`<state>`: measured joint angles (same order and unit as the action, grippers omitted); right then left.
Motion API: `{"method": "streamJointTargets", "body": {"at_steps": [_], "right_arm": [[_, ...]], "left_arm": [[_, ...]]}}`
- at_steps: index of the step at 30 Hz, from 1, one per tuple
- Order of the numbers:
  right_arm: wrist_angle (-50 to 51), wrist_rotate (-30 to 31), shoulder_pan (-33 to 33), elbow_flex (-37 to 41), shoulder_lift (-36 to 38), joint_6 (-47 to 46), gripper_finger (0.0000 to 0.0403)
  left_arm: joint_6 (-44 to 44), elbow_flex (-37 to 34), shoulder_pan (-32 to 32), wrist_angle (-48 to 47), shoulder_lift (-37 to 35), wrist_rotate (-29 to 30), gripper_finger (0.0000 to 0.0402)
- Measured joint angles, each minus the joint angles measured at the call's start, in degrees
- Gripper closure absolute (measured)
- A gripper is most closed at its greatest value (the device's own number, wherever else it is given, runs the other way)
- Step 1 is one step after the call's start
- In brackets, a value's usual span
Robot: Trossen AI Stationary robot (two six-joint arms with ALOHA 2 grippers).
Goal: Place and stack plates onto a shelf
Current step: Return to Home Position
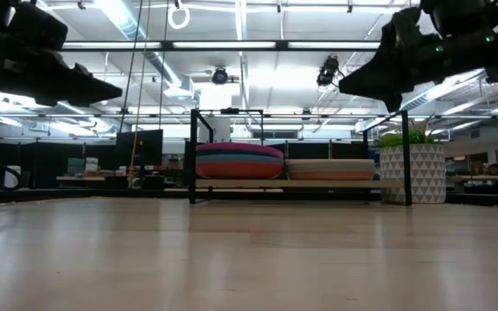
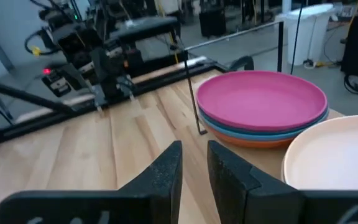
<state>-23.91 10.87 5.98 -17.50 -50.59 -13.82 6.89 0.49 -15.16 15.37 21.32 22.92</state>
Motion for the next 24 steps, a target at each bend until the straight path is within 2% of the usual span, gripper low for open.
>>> {"method": "streamJointTargets", "body": {"at_steps": [11,20,24], "right_arm": [[-17.4,-0.2,-1.1,10.3,0.0,-4.2,0.0321],[-18.9,1.4,-1.8,11.1,0.0,-4.3,0.0321],[-18.9,1.4,-1.8,11.1,0.0,-4.2,0.0321]], "left_arm": [[1.8,0.0,-0.2,-4.1,-7.8,0.0,0.0260],[0.4,0.0,-0.2,-10.9,-18.2,-4.6,0.0260],[3.3,0.0,-0.6,-10.9,-21.4,-6.1,0.0260]]}}
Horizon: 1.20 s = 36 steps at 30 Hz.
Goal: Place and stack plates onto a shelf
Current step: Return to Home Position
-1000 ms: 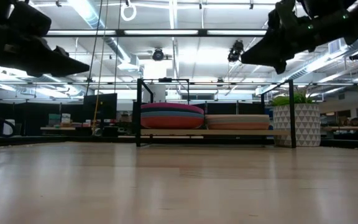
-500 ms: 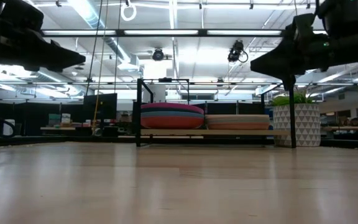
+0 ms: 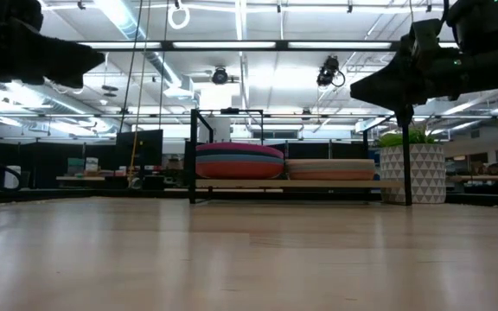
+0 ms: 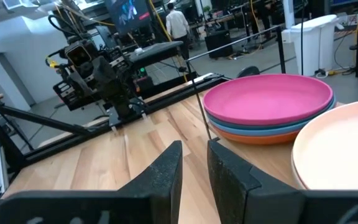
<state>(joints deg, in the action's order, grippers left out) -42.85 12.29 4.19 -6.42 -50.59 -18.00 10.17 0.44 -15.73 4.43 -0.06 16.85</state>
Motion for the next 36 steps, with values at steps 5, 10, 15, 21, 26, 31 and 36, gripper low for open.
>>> {"method": "streamJointTargets", "body": {"at_steps": [5,10,15,21,26,31,36], "right_arm": [[0.0,0.0,0.0,0.0,0.0,0.1,0.0321],[-0.1,0.0,0.0,0.0,0.0,0.1,0.0321],[0.0,0.0,0.0,0.0,0.0,0.1,0.0321],[0.0,0.0,0.0,0.0,0.0,0.2,0.0321],[0.0,0.0,0.0,0.0,0.0,0.2,0.0321],[0.0,0.0,0.0,0.0,0.0,0.1,0.0321],[0.0,0.0,0.0,0.0,0.0,0.2,0.0321]], "left_arm": [[-3.1,0.0,0.0,1.0,0.8,0.5,0.0260],[-11.4,0.0,0.0,1.1,0.8,0.5,0.0260],[-12.5,0.0,0.0,1.2,0.8,0.5,0.0260],[-12.5,0.0,0.0,1.2,0.8,0.5,0.0260],[-12.5,0.0,0.0,1.2,0.8,0.5,0.0260],[-12.5,0.0,0.0,1.3,0.8,0.5,0.0260],[-12.5,0.0,0.0,1.3,0.8,0.5,0.0260]]}}
